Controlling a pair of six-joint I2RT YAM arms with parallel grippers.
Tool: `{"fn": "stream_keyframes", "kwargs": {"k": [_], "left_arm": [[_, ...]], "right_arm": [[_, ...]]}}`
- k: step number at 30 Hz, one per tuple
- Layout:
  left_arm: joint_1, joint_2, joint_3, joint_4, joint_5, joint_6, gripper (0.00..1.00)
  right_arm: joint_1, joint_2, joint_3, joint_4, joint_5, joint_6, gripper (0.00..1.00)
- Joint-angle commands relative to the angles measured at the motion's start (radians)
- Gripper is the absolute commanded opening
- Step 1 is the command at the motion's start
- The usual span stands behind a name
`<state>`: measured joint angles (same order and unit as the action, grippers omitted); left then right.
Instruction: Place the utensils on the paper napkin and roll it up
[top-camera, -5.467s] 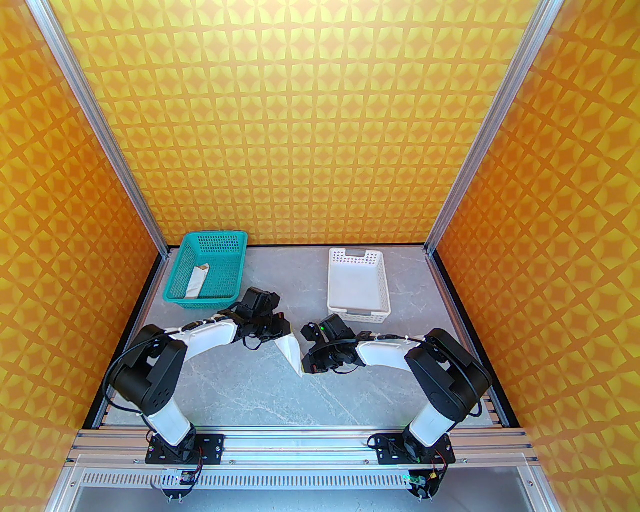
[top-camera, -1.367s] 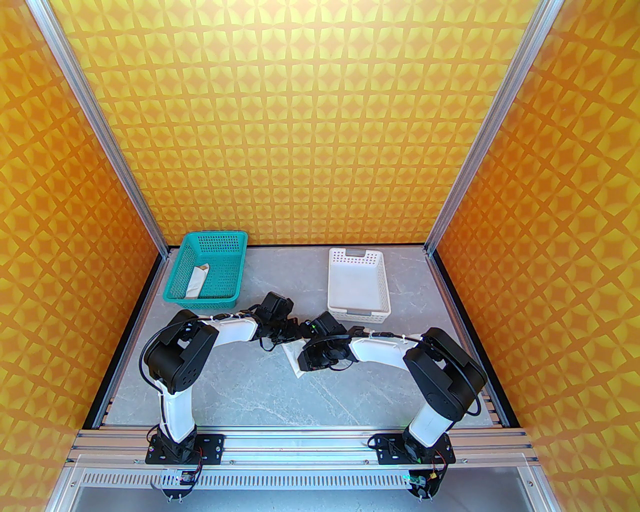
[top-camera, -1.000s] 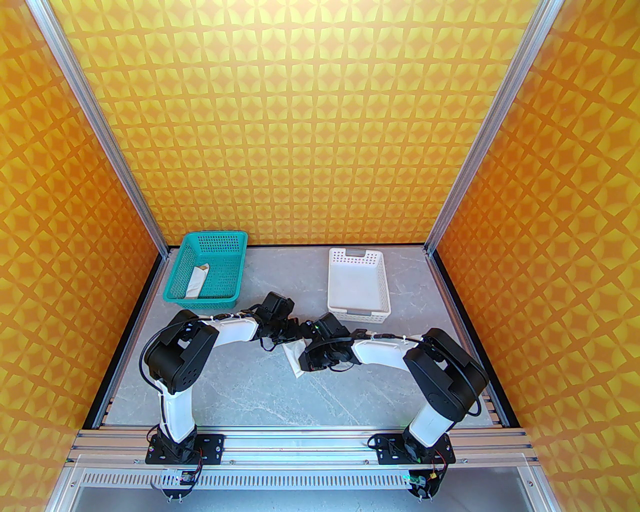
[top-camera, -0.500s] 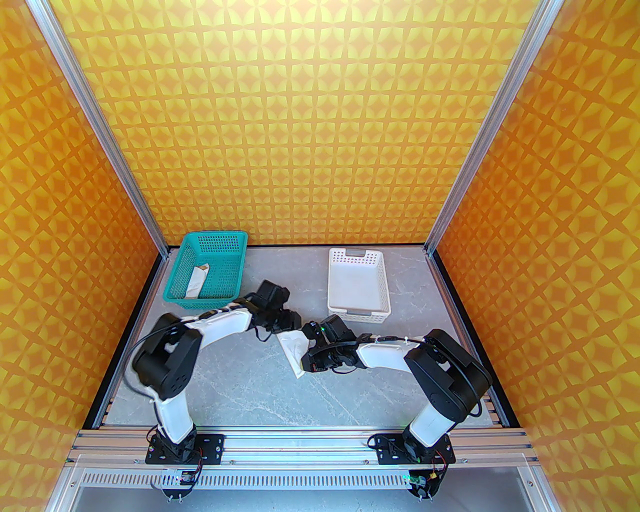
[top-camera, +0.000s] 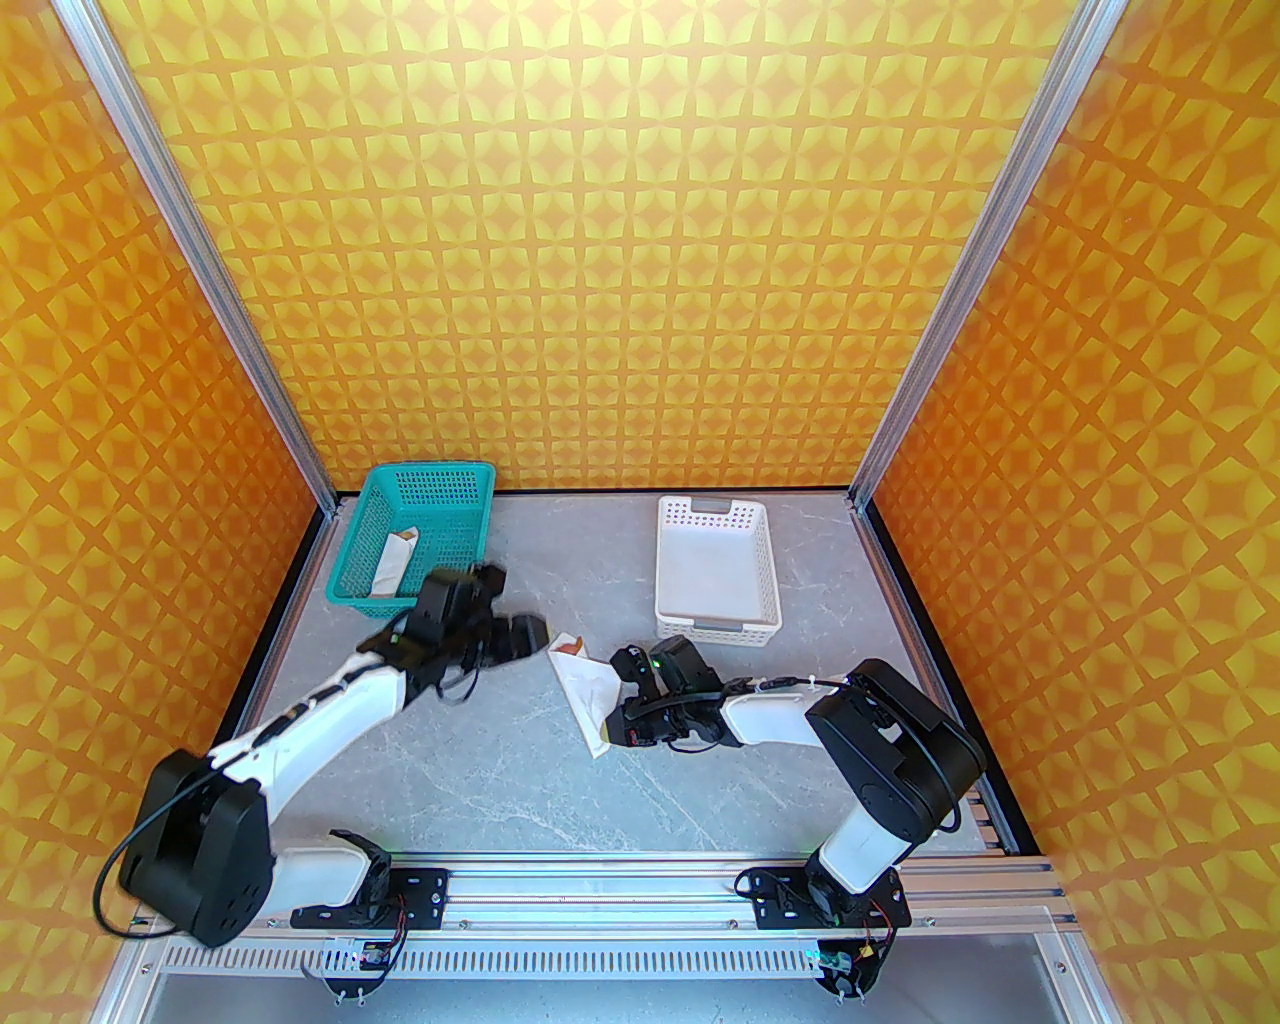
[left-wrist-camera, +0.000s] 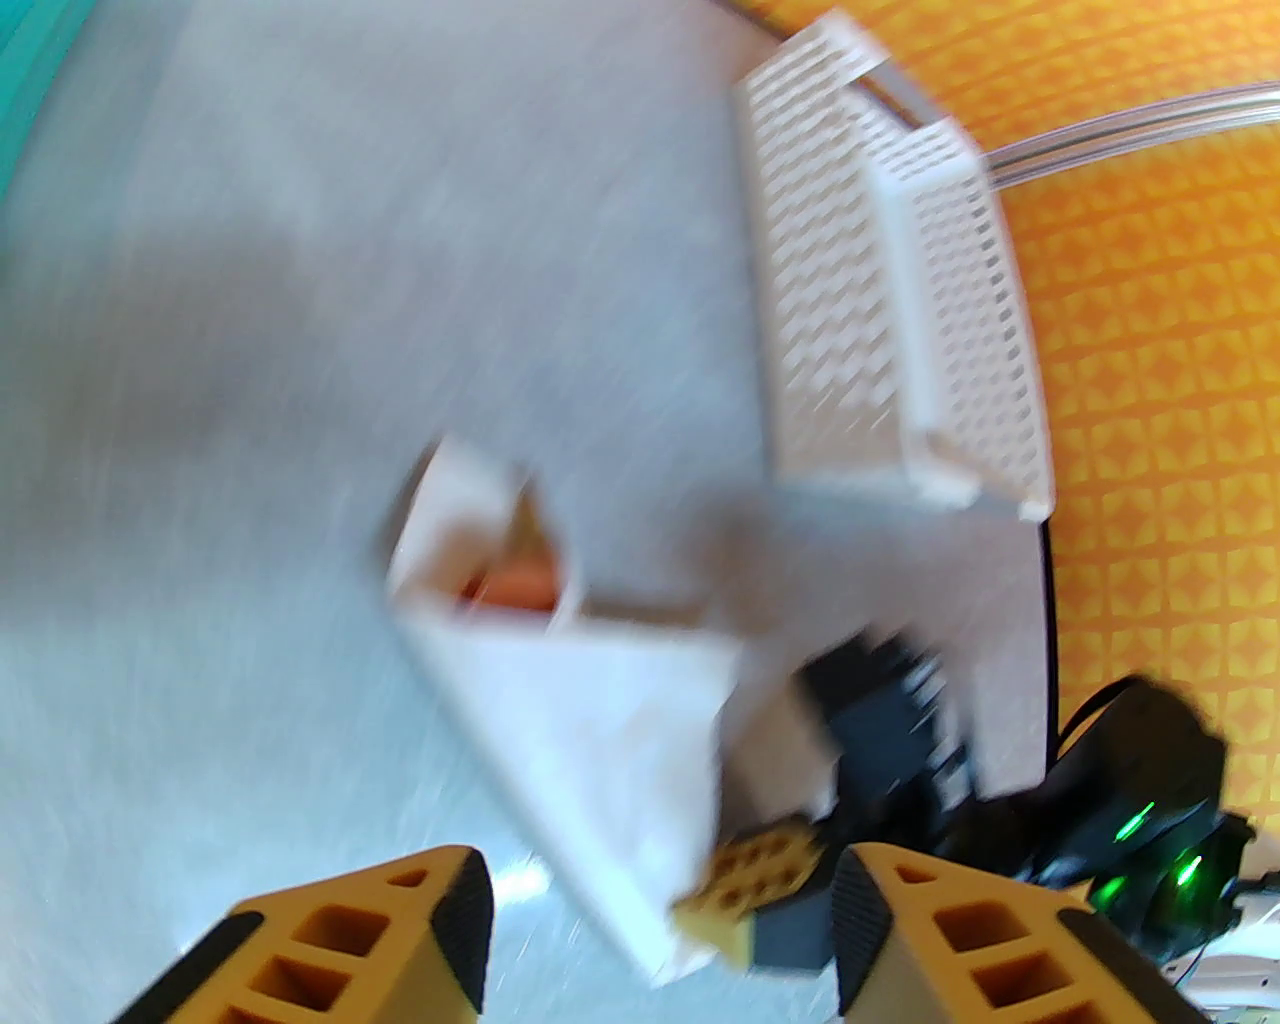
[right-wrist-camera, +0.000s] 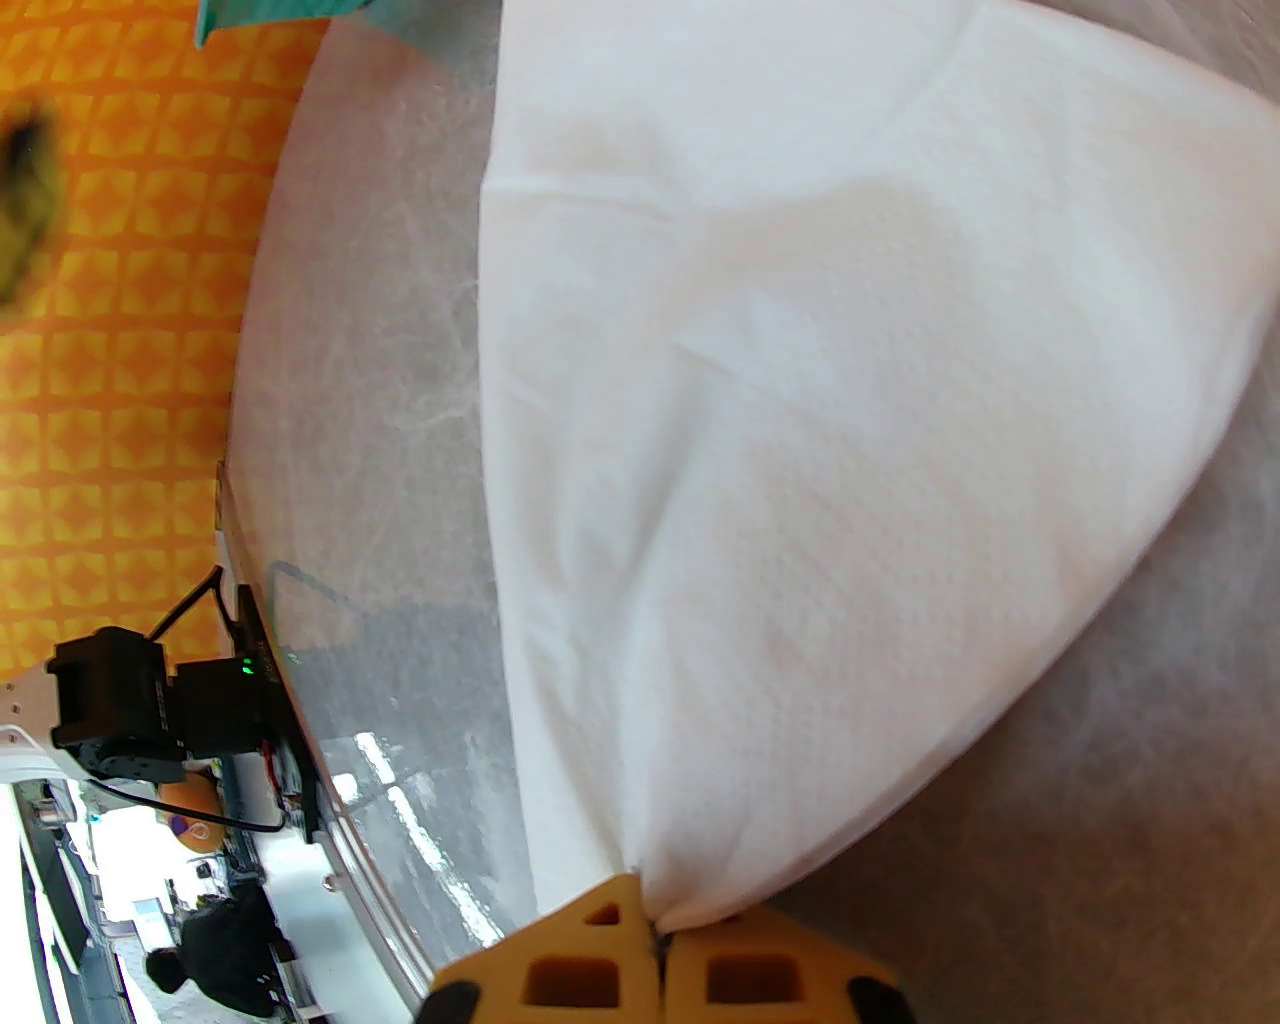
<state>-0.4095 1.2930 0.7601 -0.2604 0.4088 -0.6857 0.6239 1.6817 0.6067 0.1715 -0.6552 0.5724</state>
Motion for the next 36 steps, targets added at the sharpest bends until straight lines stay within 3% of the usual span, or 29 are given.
{"fn": "stream_keyframes", "kwargs": {"k": [1, 9, 23, 28, 36], "left_arm": [[0.003, -0.071, -0.107, 0.101, 0.037, -0.105, 0.65], [-0.025, -0.135, -0.329, 0.425, 0.079, -0.303, 0.76], [-0.065, -0.109, -0.352, 0.534, 0.073, -0.374, 0.81], [-0.095, -0.046, -0.347, 0.531, 0.072, -0.421, 0.82], [-0.193, 0.168, -0.325, 0.728, 0.042, -0.518, 0.78]], "right_arm": [[-0.010, -0.001, -0.046, 0.026, -0.002, 0.045, 0.00], [-0.016, -0.032, -0.090, 0.158, -0.028, 0.096, 0.00], [-0.016, -0.101, -0.130, 0.307, -0.033, 0.174, 0.00], [-0.016, -0.089, -0.130, 0.307, -0.023, 0.176, 0.00], [-0.018, -0.066, -0.133, 0.269, -0.005, 0.154, 0.00]]}}
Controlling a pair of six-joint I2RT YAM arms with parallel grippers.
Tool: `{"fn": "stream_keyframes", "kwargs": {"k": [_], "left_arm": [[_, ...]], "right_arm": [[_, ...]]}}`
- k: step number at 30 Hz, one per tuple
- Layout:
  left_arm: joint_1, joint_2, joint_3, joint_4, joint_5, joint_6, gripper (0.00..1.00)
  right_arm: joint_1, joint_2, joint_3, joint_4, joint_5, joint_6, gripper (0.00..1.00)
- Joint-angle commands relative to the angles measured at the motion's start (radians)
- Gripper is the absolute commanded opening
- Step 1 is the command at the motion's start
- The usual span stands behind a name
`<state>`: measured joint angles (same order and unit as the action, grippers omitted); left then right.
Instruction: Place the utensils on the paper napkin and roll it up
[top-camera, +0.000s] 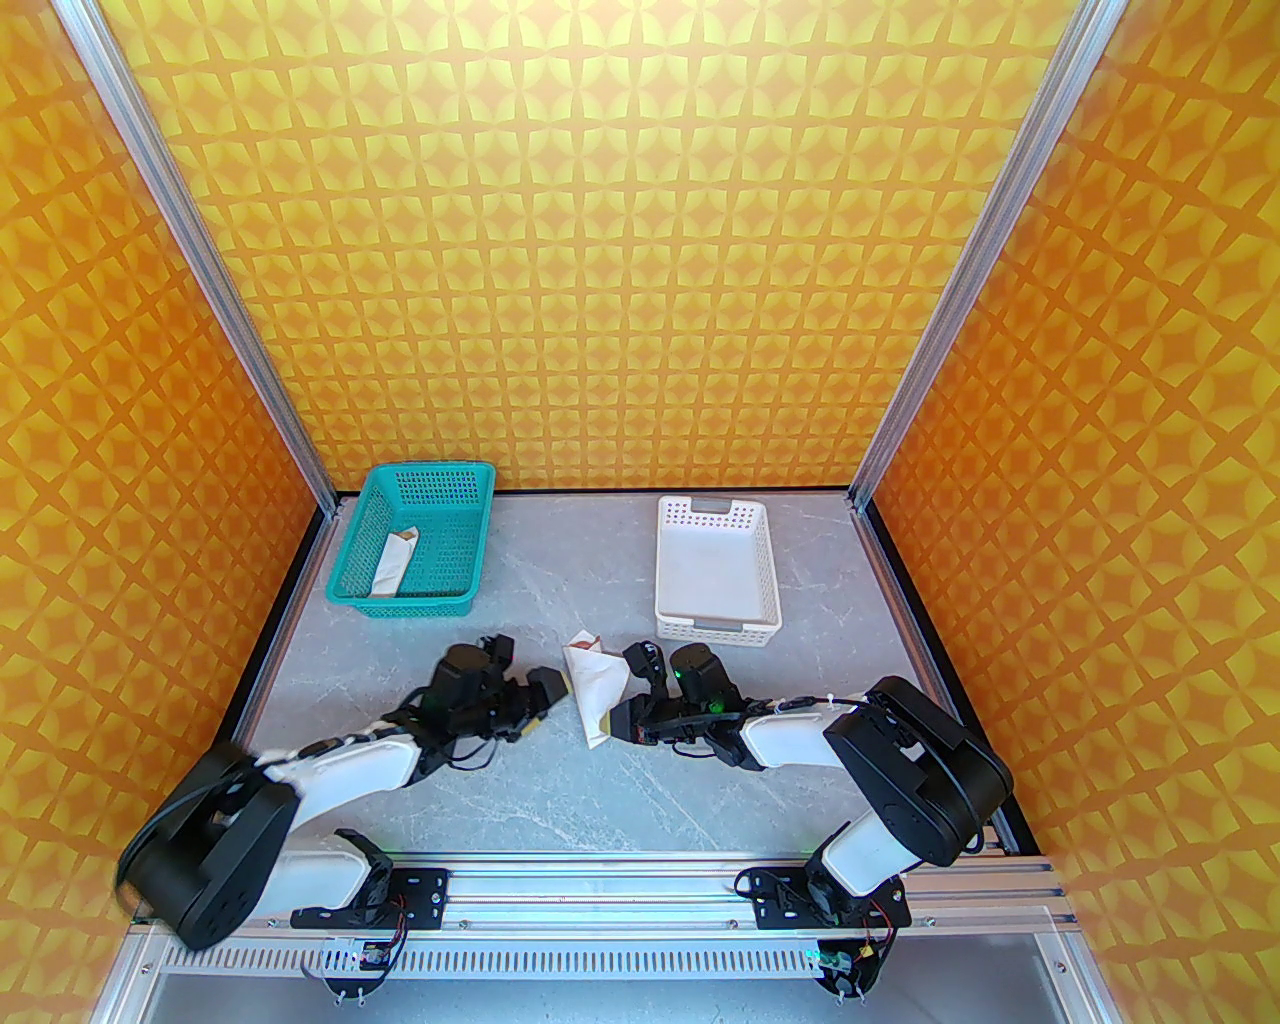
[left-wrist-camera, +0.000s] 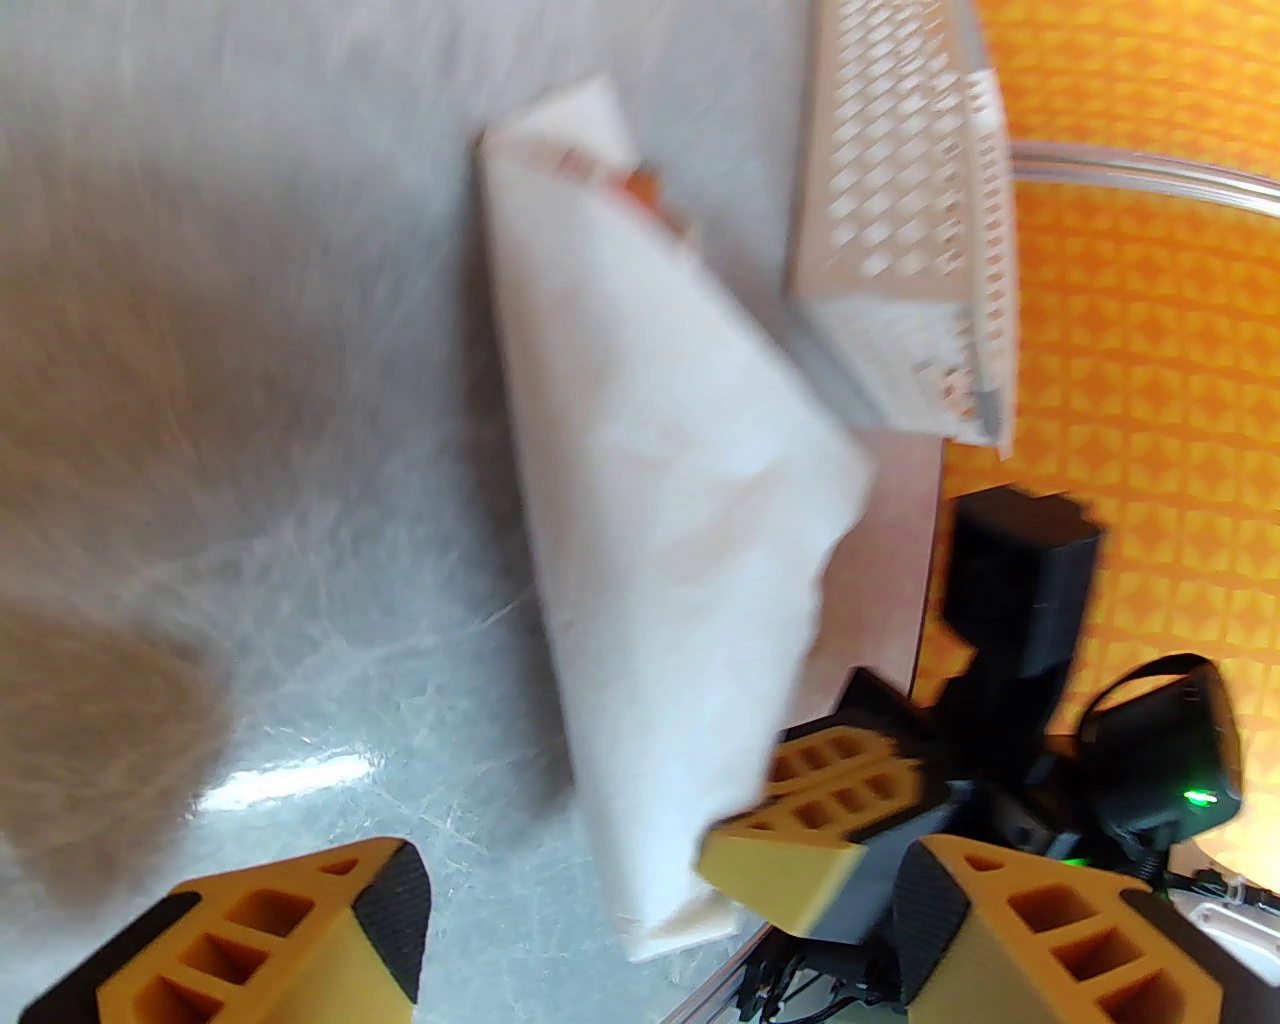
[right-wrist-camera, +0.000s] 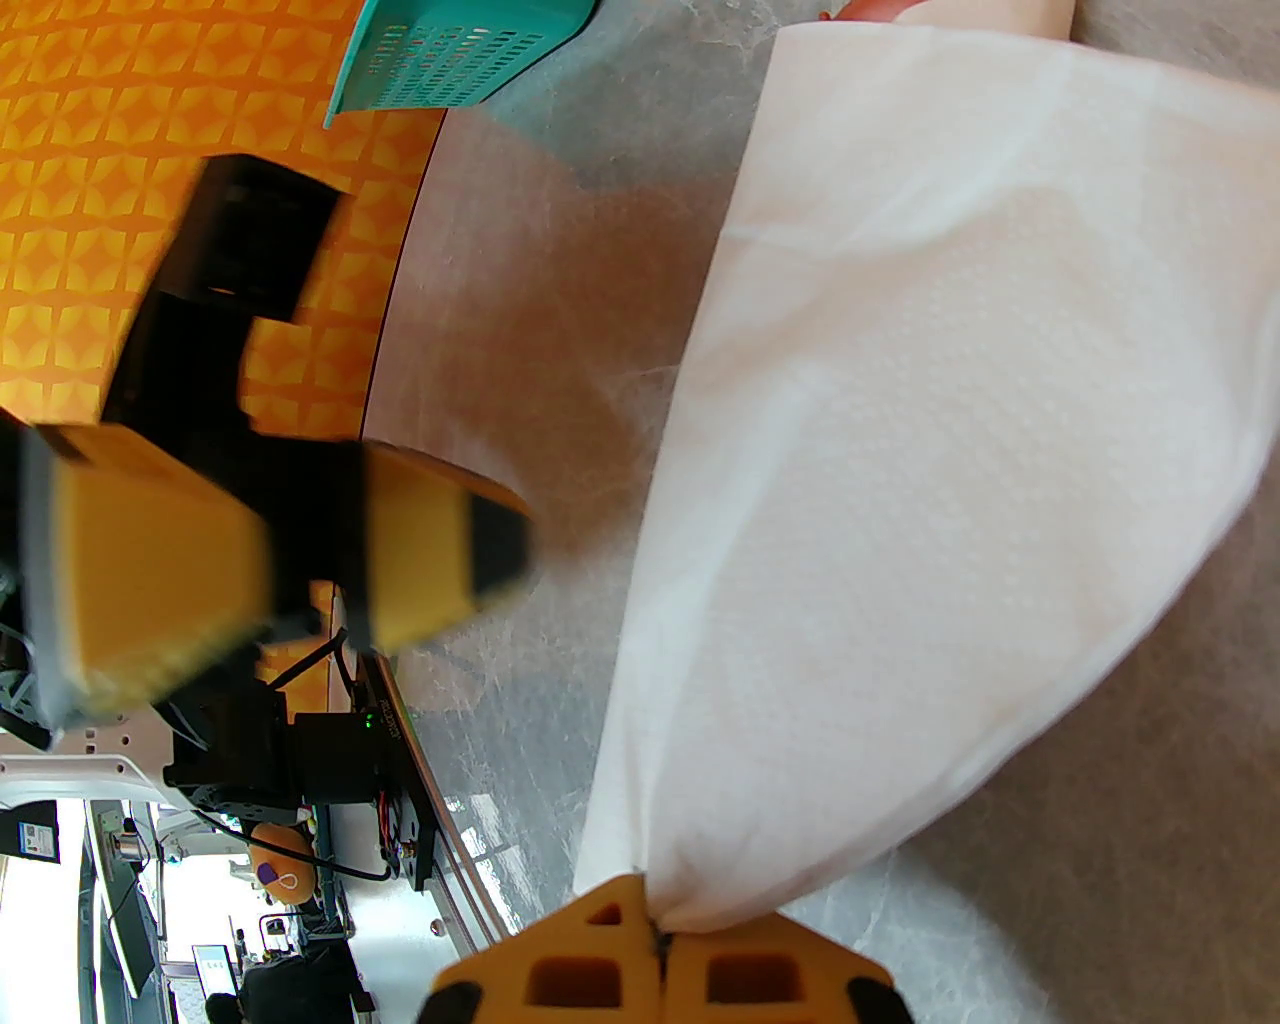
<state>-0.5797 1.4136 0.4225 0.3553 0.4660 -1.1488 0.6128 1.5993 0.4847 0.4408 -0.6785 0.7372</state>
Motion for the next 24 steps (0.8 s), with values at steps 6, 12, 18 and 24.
{"fn": "stream_keyframes", "kwargs": {"k": [6, 12, 18, 24], "left_arm": [[-0.060, 0.146, 0.043, 0.180, -0.048, -0.075, 0.73], [-0.072, 0.202, 0.060, 0.198, -0.051, -0.095, 0.71], [-0.072, 0.228, 0.074, 0.192, -0.050, -0.105, 0.71], [-0.072, 0.256, 0.095, 0.181, -0.046, -0.100, 0.72]], "right_arm": [[-0.006, 0.025, -0.020, -0.004, 0.022, -0.016, 0.00], [-0.005, 0.024, -0.022, 0.002, 0.017, -0.010, 0.00], [-0.007, 0.016, -0.024, 0.020, 0.010, 0.012, 0.00], [-0.007, 0.002, -0.023, 0.014, 0.008, 0.017, 0.00]]}}
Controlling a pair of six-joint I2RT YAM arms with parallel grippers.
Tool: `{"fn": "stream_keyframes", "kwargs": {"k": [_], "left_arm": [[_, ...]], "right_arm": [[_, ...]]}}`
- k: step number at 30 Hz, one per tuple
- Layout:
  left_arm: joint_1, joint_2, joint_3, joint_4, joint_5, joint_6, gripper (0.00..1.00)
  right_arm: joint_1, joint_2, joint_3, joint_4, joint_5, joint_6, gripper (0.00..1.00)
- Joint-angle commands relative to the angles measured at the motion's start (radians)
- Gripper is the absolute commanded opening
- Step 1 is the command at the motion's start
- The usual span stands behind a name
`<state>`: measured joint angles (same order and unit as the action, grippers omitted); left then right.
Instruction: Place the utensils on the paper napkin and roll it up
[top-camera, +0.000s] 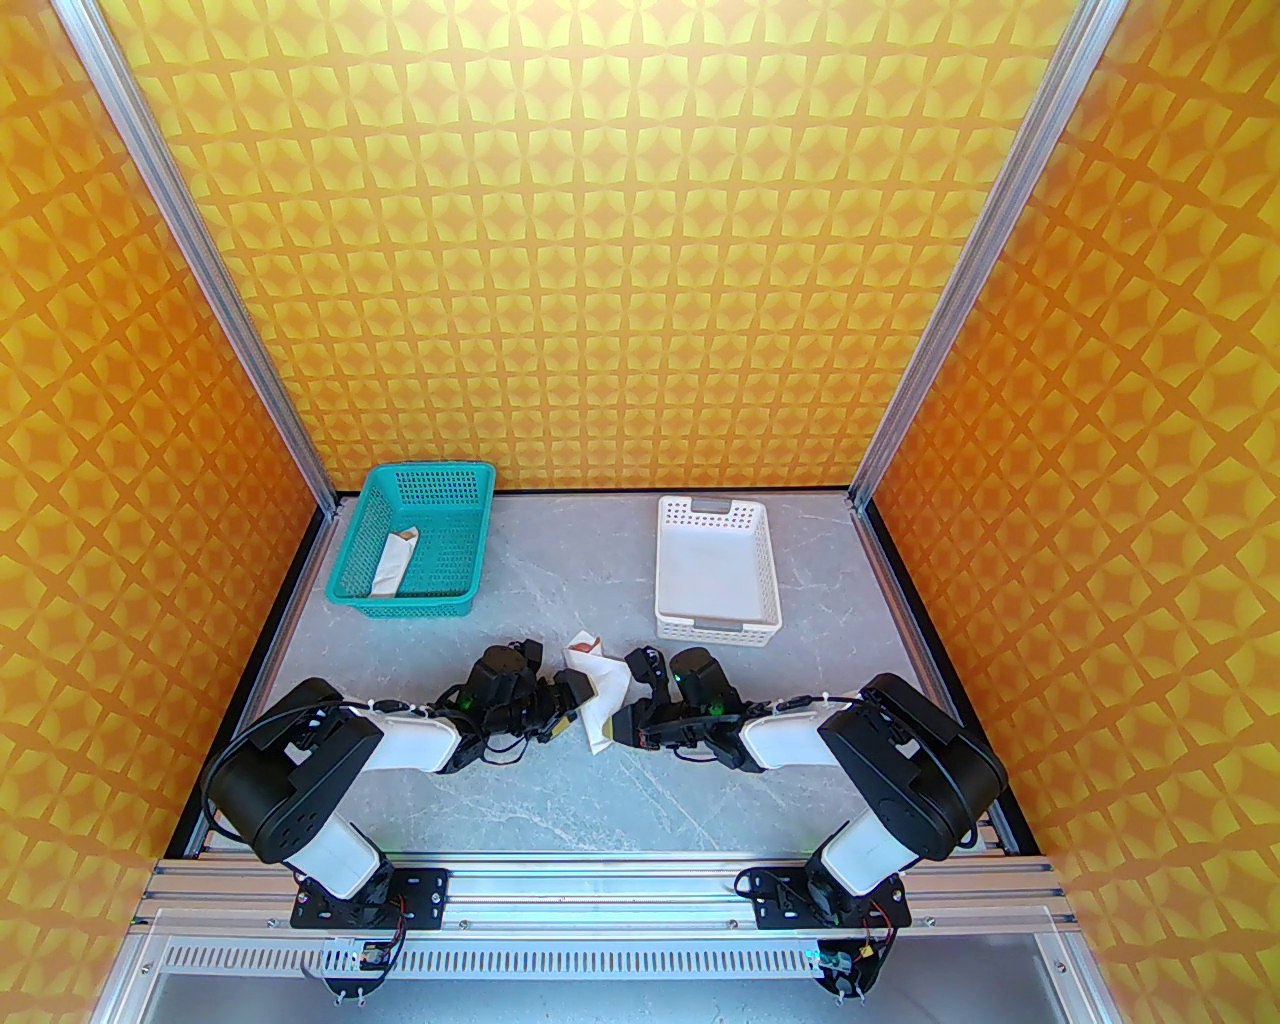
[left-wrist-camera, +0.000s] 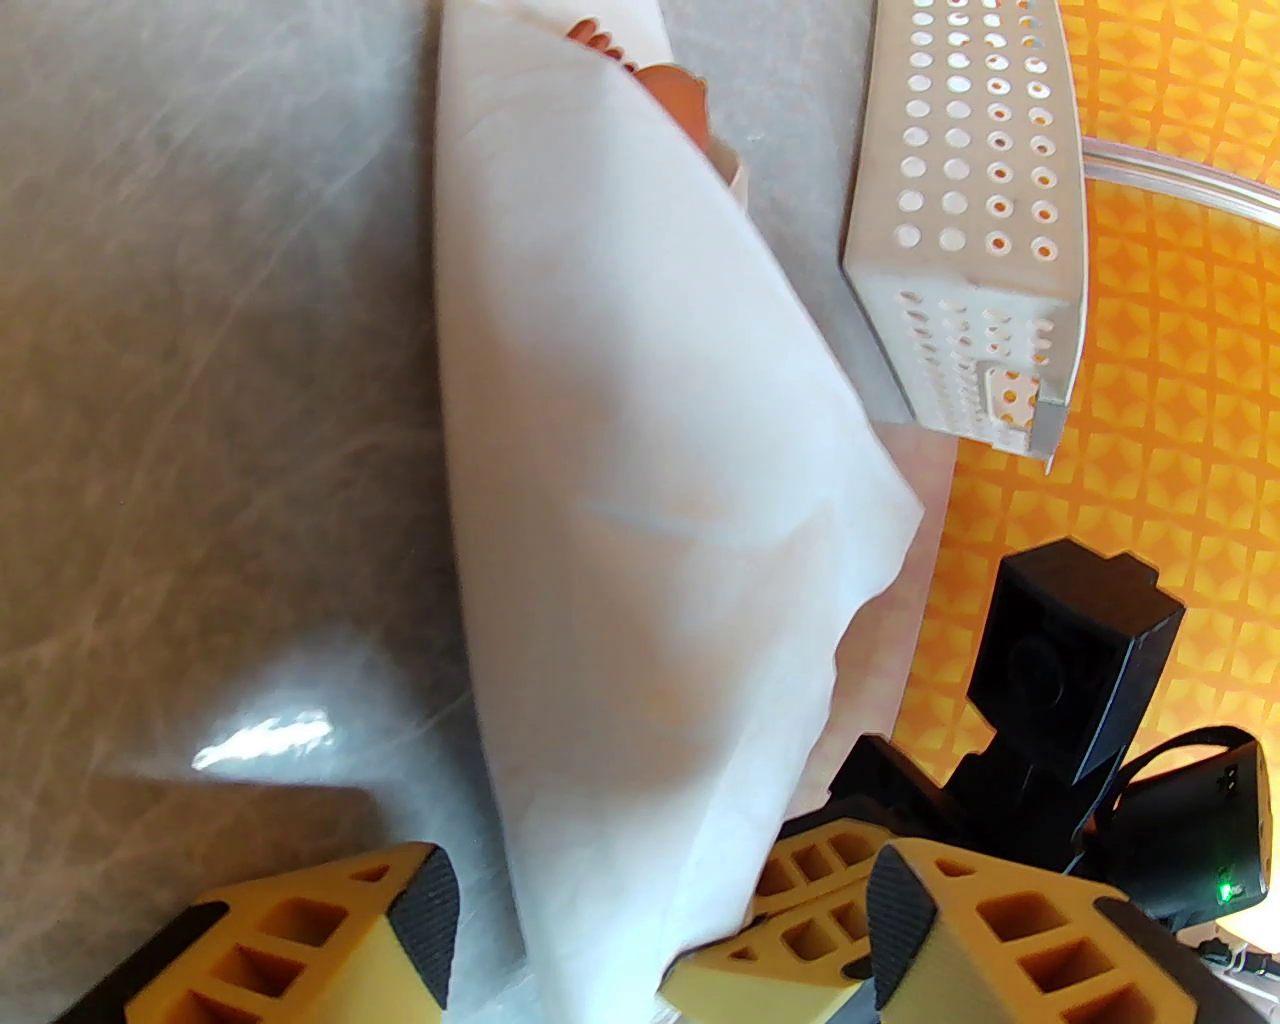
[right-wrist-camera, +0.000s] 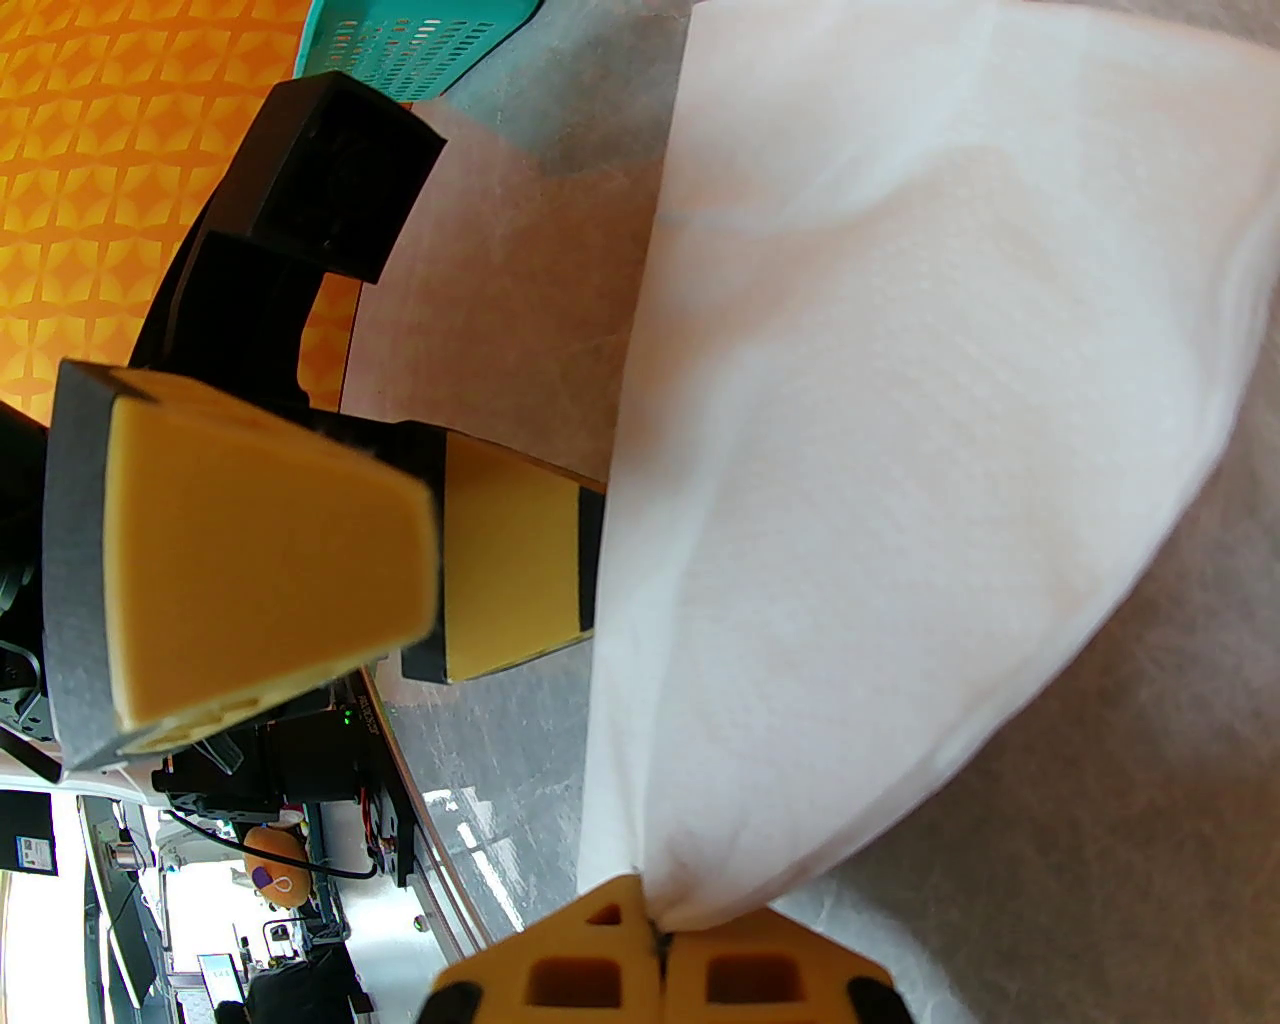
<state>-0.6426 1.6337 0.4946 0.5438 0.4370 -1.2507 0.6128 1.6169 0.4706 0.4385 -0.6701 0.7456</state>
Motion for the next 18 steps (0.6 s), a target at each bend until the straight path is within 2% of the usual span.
{"fn": "stream_keyframes", "kwargs": {"k": [1, 13, 18], "left_arm": [[-0.010, 0.043, 0.030, -0.015, -0.017, 0.006, 0.72], [-0.010, 0.123, 0.132, -0.158, -0.021, 0.106, 0.70], [-0.011, 0.157, 0.147, -0.153, -0.020, 0.137, 0.66]], "right_arm": [[-0.006, -0.016, -0.009, 0.015, 0.000, 0.008, 0.00], [-0.007, -0.035, -0.008, -0.008, 0.000, -0.003, 0.00], [-0.008, -0.033, -0.004, -0.014, -0.003, -0.006, 0.00]]}}
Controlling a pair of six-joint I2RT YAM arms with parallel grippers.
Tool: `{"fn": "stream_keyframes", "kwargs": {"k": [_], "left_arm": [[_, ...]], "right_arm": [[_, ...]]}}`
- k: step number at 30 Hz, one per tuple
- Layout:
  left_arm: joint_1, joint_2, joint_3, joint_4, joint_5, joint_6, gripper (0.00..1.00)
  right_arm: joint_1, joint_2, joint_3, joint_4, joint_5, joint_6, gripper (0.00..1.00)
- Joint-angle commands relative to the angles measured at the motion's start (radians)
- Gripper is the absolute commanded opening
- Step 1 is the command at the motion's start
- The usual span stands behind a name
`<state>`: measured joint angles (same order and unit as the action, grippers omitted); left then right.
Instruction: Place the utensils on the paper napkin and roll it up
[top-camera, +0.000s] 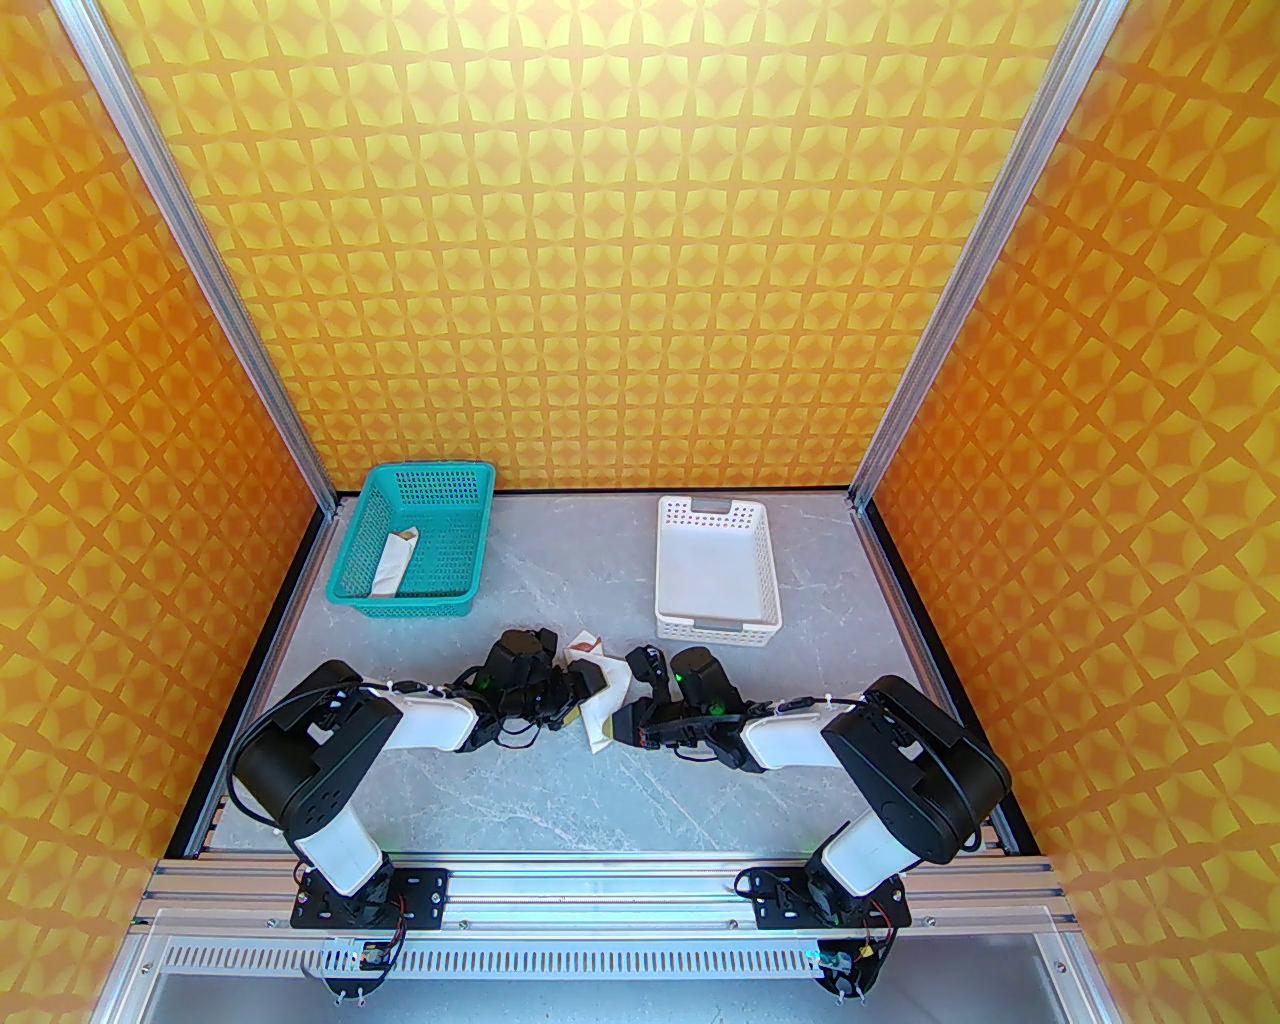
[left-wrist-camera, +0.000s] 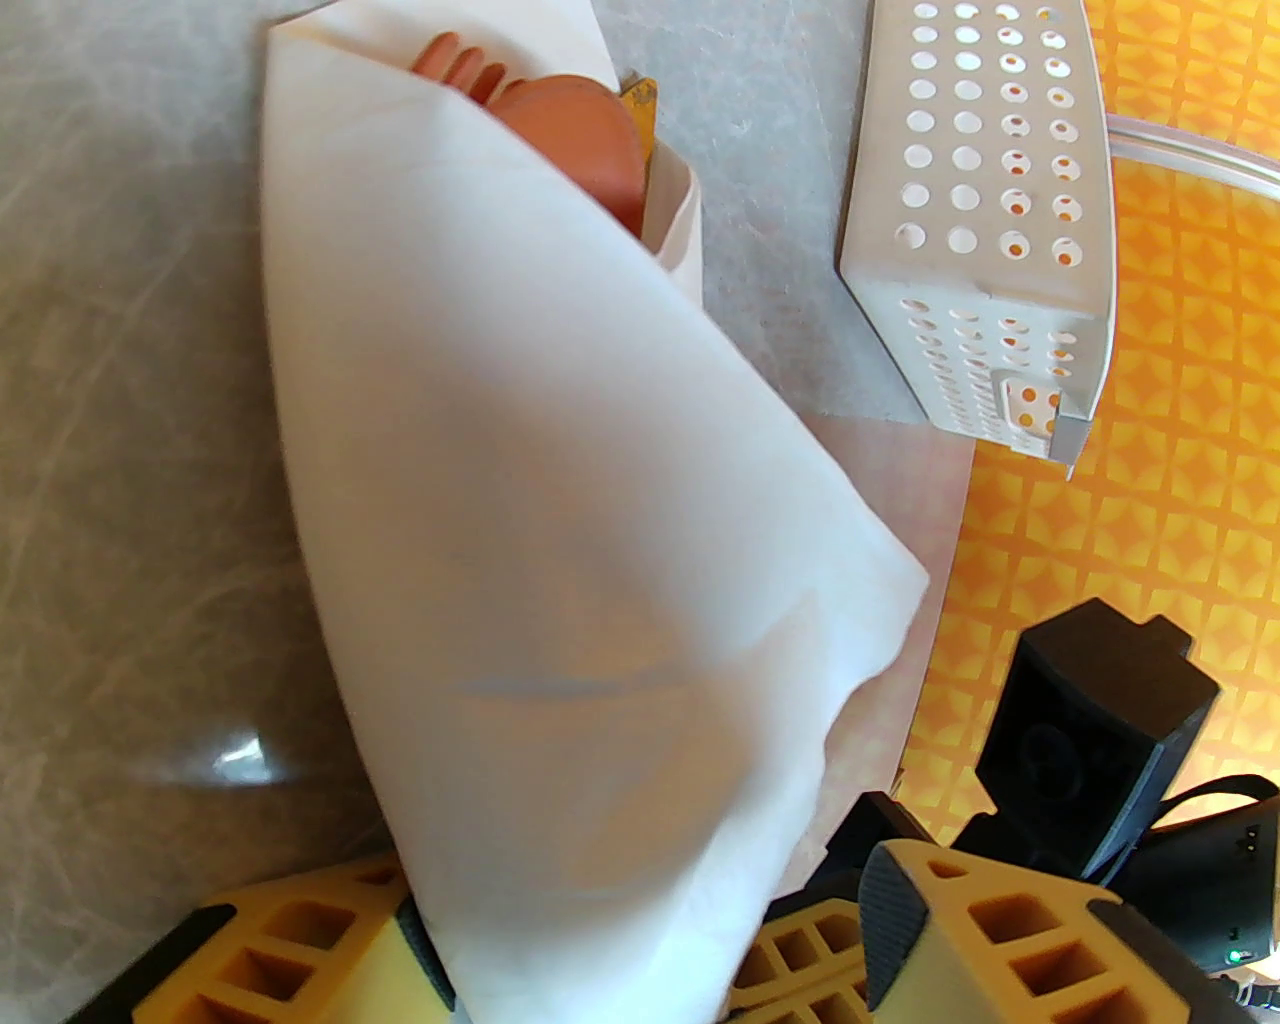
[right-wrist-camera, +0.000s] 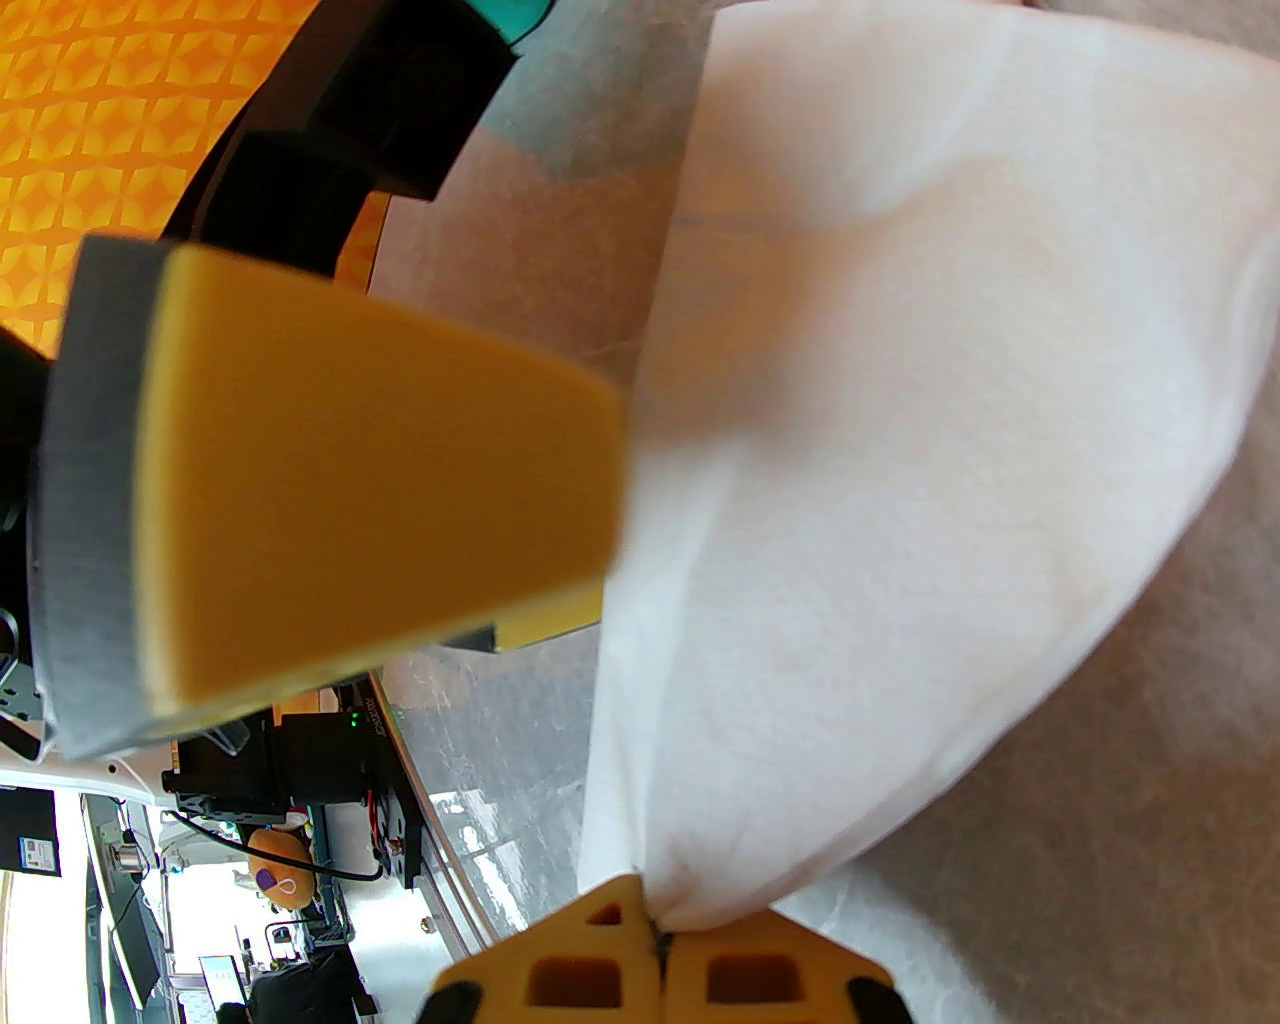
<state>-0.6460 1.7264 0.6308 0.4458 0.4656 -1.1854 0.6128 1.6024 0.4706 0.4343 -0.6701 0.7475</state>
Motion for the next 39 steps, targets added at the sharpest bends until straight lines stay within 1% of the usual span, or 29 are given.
{"fn": "stream_keyframes", "kwargs": {"k": [1, 6, 12, 18, 24, 29, 36, 39], "left_arm": [[-0.006, 0.069, 0.010, -0.052, -0.048, 0.083, 0.66], [-0.006, 0.085, -0.007, 0.001, -0.049, 0.090, 0.62], [-0.007, 0.106, -0.035, 0.095, -0.034, 0.069, 0.53], [-0.007, 0.122, -0.061, 0.152, -0.035, 0.058, 0.40], [-0.006, 0.147, -0.094, 0.260, -0.035, 0.035, 0.25], [-0.006, 0.150, -0.112, 0.296, -0.035, 0.043, 0.11], [0.000, 0.127, -0.145, 0.368, -0.042, 0.056, 0.00], [0.002, 0.098, -0.161, 0.388, -0.061, 0.074, 0.00]], "right_arm": [[-0.008, -0.018, -0.003, -0.012, -0.003, -0.010, 0.00], [-0.010, -0.010, 0.002, -0.019, -0.008, -0.016, 0.00], [-0.010, -0.003, 0.007, -0.020, -0.010, -0.015, 0.00], [-0.010, 0.004, 0.005, -0.023, -0.008, -0.020, 0.00], [-0.011, 0.015, 0.005, -0.019, -0.008, -0.026, 0.00], [-0.012, 0.013, 0.005, -0.018, -0.001, -0.030, 0.00], [-0.017, -0.013, 0.002, -0.014, 0.017, -0.030, 0.00], [-0.021, -0.031, -0.002, -0.014, 0.025, -0.028, 0.00]]}}
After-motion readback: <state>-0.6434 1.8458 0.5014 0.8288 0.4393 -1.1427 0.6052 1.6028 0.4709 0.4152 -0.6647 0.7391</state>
